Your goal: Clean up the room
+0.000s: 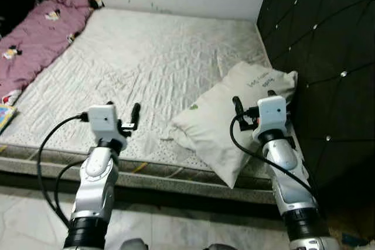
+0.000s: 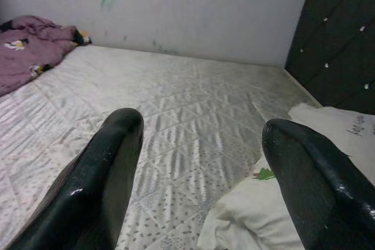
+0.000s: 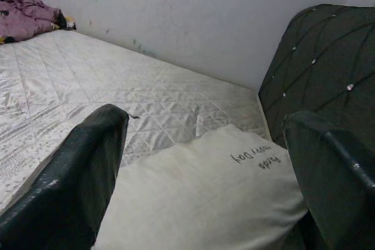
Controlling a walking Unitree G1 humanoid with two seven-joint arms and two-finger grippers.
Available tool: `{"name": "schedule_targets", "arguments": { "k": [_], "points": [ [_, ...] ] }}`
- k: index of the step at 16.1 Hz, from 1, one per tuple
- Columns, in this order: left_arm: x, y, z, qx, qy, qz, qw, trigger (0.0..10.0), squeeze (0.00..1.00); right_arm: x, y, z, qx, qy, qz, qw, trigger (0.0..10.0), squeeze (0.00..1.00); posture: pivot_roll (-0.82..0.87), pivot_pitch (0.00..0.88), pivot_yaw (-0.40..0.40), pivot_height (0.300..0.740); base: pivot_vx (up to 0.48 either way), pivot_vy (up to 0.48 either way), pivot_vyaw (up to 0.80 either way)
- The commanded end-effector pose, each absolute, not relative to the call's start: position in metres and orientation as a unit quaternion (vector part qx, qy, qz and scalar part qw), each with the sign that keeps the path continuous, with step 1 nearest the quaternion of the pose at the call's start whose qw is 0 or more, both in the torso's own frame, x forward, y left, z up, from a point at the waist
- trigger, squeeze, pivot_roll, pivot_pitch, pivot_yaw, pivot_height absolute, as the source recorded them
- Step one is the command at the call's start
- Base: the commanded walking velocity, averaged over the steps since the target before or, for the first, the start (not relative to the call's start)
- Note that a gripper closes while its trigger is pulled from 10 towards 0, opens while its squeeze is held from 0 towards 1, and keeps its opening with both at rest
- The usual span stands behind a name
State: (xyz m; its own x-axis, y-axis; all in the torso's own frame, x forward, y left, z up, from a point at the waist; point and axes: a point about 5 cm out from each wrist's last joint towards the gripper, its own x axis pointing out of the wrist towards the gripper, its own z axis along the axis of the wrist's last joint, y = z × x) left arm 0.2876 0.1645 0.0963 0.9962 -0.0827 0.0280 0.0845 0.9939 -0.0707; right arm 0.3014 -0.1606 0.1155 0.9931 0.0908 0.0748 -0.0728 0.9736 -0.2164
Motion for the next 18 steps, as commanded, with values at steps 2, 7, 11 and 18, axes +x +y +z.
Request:
{"name": "schedule_targets", "arguments": {
  "k": [2, 7, 11, 18],
  "points": [
    [0.2882, 0.1654, 0.0987, -0.033, -0.019, -0.046, 0.998, 10.0, 0.00, 0.3032, -0.1595, 0.1175, -0.107, -0.045, 0.043, 0.992, 10.0, 0.00, -0.01, 0.000, -0.029, 0.740, 0.298, 0.000, 0.00],
    [0.2874, 0.1653, 0.0979, -0.032, -0.018, -0.050, 0.998, 10.0, 0.00, 0.3024, -0.1590, 0.1166, -0.106, -0.044, 0.043, 0.992, 10.0, 0.00, -0.01, 0.000, -0.026, 0.740, 0.331, 0.000, -0.21],
    [0.2872, 0.1648, 0.0971, -0.031, -0.015, -0.053, 0.998, 10.0, 0.00, 0.3022, -0.1584, 0.1161, -0.106, -0.044, 0.046, 0.992, 10.0, 0.00, -0.01, 0.000, -0.026, 0.740, 0.329, 0.000, -0.10],
    [0.2873, 0.1665, 0.0937, -0.026, -0.003, -0.043, 0.999, 10.0, 0.00, 0.3019, -0.1583, 0.1149, -0.104, -0.042, 0.046, 0.993, 10.0, 0.00, -0.01, 0.000, -0.026, 0.740, 0.039, 0.000, 0.00]
  ]
}}
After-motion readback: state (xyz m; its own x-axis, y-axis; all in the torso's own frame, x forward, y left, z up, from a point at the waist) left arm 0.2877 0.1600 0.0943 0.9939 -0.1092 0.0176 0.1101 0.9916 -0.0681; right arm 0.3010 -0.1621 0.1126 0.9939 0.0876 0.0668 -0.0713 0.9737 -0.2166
